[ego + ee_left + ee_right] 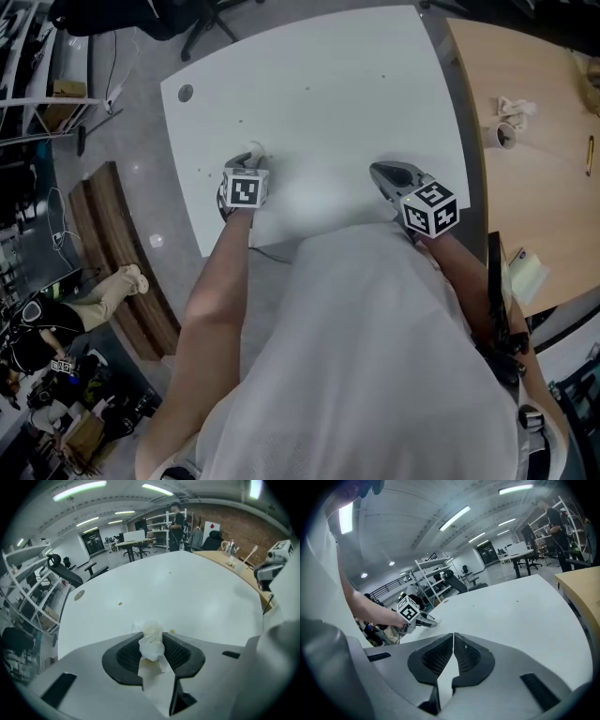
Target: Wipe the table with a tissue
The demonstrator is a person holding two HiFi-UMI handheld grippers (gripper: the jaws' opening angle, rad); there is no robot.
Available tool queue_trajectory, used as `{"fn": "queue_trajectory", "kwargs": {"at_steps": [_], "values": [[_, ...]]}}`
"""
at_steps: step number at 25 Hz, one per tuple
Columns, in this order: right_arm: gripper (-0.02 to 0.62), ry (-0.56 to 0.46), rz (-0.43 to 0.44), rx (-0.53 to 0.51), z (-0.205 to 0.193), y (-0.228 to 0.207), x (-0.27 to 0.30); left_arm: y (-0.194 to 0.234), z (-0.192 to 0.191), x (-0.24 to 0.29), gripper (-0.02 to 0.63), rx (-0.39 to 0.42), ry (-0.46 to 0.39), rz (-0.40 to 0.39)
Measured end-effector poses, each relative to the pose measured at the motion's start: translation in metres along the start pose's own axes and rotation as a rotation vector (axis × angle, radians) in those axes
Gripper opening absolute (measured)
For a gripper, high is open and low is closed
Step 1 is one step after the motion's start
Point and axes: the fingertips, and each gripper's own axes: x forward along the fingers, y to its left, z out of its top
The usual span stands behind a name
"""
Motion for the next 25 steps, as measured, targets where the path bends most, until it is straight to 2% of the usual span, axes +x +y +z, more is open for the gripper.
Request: {"fn": "queue_trajectory", "kwargs": {"at_steps": [6,13,22,24,25], "values": [[0.018,0.006,0.035,-0.018,0.007,-0.008,0.003,-0.008,0.001,0.004,0.123,0.106,0.062,0.026],[0.018,0.014,0.067,-0.009,0.004,-0.013,0.0,-0.031,0.008,0.003,0.123,0.149,0.113,-0.042],[0.018,-0.004,0.048,0.01,-0.001,-0.034,-0.027,-0.102,0.019,0.001,0.123,0.111,0.031,-0.054],[0.018,-0.01,0.03,0.016,-0.003,-0.041,-0.037,-0.119,0.024,0.001,0.123,0.07,0.002,-0.092],[0.018,-0.015,0.021,0.016,-0.003,-0.043,-0.041,-0.129,0.028,-0.001,0.123,0.027,-0.027,-0.138]]}}
